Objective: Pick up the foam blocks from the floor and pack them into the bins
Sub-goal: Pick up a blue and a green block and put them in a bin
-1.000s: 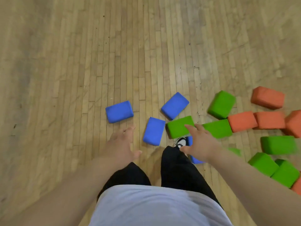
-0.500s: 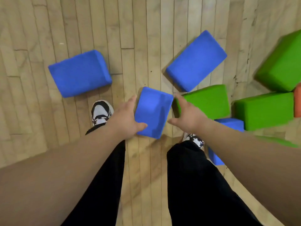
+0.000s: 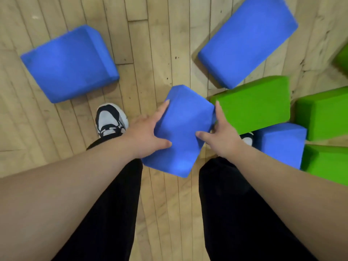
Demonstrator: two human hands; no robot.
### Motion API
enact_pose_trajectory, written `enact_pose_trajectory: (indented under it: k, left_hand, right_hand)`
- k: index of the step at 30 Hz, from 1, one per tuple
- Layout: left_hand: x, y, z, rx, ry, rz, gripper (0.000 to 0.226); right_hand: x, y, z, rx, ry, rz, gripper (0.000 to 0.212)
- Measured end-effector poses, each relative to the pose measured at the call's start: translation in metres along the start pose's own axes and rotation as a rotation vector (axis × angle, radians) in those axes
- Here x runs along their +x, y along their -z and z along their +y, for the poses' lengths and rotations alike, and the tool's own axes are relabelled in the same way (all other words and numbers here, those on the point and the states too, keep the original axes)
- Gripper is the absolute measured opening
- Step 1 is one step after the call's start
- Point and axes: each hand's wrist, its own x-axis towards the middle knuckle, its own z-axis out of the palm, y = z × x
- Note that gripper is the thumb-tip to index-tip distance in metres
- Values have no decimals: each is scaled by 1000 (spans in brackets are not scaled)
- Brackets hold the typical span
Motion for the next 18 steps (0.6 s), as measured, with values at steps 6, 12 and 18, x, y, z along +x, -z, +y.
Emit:
enact_pose_trajectory:
  k: [6, 12, 18]
  left_hand:
    - [-44, 4, 69, 62, -95, 107, 90]
    - [-12, -34, 130, 97, -159, 235, 89]
    - [-19, -78, 116, 199, -282, 344, 94]
  right_hand:
    - [-32, 67, 9, -129, 16, 173, 107]
    - [45, 154, 40, -337, -99, 455, 116]
    - [103, 184, 70, -97, -184, 244, 135]
